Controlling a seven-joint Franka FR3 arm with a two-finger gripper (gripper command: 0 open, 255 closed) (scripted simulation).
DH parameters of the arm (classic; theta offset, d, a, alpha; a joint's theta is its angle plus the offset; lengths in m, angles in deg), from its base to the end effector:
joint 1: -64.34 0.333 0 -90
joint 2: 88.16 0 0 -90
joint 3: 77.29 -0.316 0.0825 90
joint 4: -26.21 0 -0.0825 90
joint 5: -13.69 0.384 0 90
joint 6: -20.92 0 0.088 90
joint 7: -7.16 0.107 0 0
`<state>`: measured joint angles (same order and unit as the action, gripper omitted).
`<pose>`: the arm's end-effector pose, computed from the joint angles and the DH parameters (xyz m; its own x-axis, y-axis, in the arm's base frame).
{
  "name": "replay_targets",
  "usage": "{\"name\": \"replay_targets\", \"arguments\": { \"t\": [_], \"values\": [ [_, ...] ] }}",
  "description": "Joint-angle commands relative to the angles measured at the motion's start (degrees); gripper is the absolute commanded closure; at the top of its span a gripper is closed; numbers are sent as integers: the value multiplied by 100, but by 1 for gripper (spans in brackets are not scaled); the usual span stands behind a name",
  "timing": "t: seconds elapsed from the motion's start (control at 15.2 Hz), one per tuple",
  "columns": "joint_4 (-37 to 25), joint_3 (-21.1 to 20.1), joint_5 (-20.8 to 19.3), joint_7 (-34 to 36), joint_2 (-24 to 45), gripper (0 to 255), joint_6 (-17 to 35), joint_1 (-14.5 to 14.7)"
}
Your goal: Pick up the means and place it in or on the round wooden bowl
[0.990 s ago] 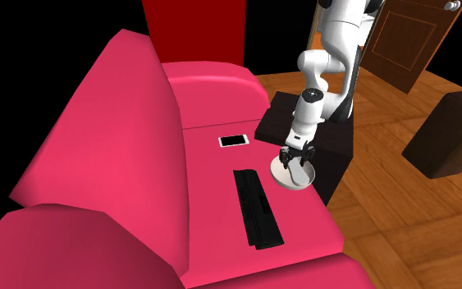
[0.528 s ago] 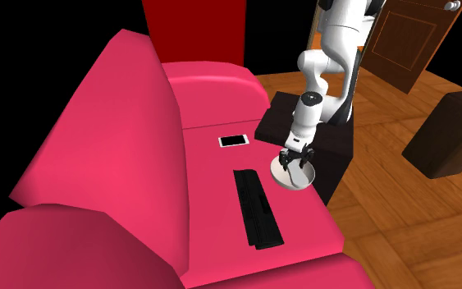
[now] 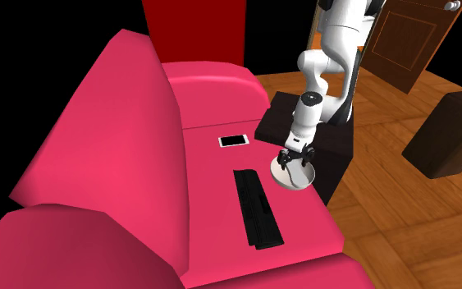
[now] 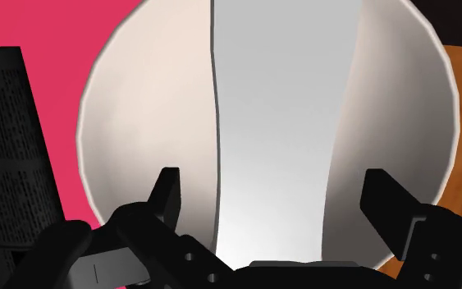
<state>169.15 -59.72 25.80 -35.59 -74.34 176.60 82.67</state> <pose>0.4699 -0.0073 0.1969 0.8394 0.5435 0.0079 0.5436 -0.8393 -0.0120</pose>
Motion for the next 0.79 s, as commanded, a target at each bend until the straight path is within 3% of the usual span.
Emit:
{"name": "replay_targets", "arguments": {
  "t": [0.0,0.2,0.73],
  "values": [
    [21,102,-178,129,-213,0,-179,66],
    [29,305,-652,468,-790,0,-703,183],
    [29,293,-655,470,-791,0,-703,170]
  ]
}}
